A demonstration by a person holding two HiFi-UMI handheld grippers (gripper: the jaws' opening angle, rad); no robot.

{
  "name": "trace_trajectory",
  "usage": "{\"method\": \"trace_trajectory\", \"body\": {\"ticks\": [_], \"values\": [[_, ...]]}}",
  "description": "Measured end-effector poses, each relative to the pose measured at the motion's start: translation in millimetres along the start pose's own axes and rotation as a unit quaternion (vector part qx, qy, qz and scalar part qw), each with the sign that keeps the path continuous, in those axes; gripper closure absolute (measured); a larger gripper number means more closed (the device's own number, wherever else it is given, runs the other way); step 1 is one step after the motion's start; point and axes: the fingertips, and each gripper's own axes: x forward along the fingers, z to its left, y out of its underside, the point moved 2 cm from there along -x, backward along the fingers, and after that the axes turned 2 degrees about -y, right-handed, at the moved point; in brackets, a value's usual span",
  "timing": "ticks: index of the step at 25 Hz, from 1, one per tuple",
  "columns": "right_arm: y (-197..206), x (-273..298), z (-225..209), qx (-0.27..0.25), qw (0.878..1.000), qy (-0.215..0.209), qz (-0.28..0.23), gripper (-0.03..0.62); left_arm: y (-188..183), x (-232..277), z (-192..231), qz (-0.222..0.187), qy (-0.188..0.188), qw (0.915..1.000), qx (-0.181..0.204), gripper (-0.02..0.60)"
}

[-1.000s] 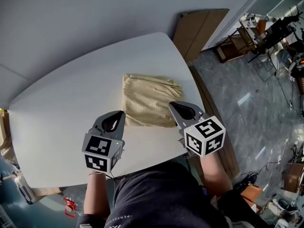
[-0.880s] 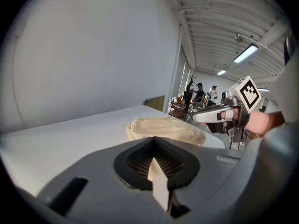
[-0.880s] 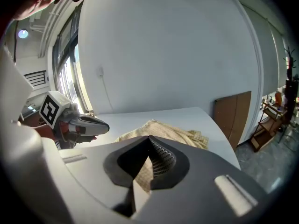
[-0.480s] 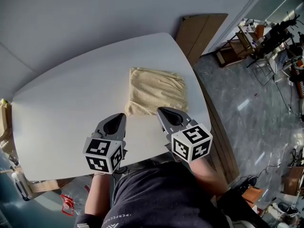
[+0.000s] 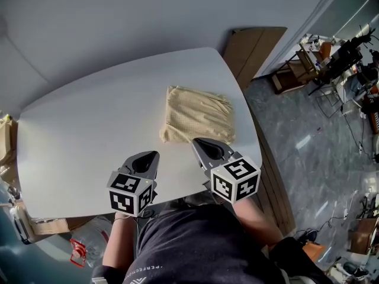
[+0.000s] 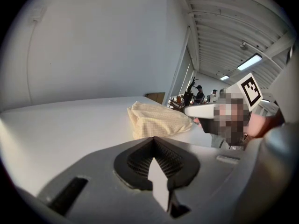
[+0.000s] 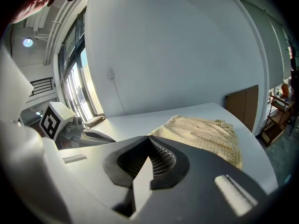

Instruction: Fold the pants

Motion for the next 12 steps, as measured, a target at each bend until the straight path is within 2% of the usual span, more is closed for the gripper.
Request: {"method": "trace_trajectory", "body": {"ticks": [6, 12], "values": [[-2.0, 5.0, 11.2, -0.015, 1.0, -0.024, 0.004, 0.595, 3.6, -2.9, -0.7, 0.007, -0.005, 1.0, 0.001, 0.584], [3.9, 8.8, 8.3, -0.007, 0.999, -0.039, 0.018, 0.595, 4.5, -1.3, -2.7, 0.025, -0.018, 0.9992, 0.025, 0.584]]}}
